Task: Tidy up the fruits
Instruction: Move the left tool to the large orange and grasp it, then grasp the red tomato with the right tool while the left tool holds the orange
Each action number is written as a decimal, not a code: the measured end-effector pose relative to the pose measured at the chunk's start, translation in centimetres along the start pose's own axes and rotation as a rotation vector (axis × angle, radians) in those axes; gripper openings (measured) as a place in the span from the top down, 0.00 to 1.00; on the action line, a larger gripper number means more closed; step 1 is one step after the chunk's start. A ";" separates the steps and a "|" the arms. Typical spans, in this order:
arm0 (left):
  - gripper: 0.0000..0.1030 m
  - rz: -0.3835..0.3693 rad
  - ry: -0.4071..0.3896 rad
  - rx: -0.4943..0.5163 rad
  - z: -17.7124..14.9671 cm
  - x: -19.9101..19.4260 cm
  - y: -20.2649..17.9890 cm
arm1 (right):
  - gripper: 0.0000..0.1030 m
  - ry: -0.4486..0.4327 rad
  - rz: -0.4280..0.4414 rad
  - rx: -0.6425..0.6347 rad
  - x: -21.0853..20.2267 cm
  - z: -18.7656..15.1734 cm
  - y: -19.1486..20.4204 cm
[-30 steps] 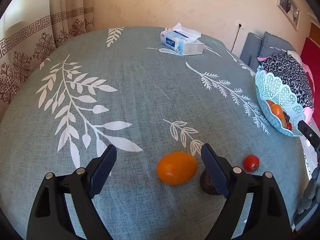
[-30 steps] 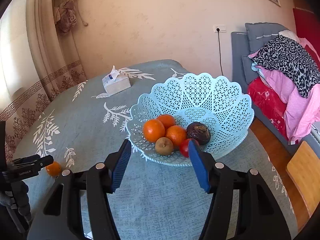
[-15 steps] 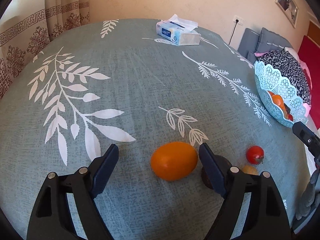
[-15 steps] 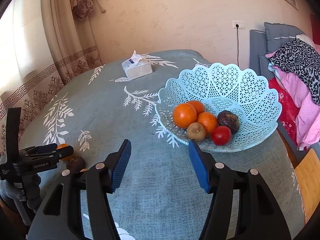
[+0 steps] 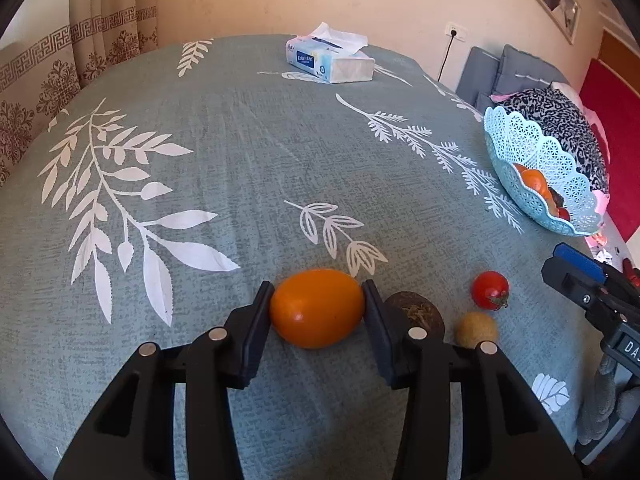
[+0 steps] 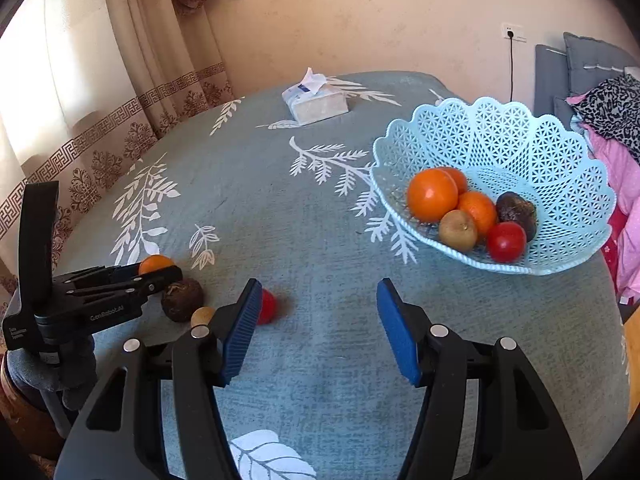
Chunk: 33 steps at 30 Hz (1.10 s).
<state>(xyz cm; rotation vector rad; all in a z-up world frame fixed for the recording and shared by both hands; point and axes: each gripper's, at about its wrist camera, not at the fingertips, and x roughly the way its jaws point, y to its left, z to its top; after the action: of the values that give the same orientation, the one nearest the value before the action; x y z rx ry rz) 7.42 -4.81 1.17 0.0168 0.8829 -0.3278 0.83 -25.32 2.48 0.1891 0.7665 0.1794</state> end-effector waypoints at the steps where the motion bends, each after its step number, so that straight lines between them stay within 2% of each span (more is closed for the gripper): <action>1: 0.56 0.000 -0.003 -0.001 0.0 0.0 0.0 | 0.41 0.011 0.013 0.000 0.2 -0.1 0.1; 8: 0.56 0.046 -0.045 -0.023 -0.3 -0.8 0.3 | 0.41 0.061 0.066 -0.027 1.3 -0.3 1.3; 21: 0.56 0.041 -0.064 -0.050 -0.3 -1.3 0.8 | 0.68 0.192 0.131 -0.078 5.0 0.2 3.6; 24: 0.56 0.038 -0.059 -0.053 -0.4 -1.2 0.8 | 0.73 0.194 0.124 -0.086 5.1 0.2 3.8; 33: 0.57 0.049 -0.058 -0.043 -0.4 -1.1 0.6 | 0.73 0.142 0.100 -0.074 3.8 0.7 3.2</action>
<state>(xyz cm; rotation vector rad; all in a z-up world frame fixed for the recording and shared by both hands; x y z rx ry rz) 6.67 -3.84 1.72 -0.0108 0.8301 -0.2623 3.71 -21.37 1.13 0.1455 0.8908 0.3177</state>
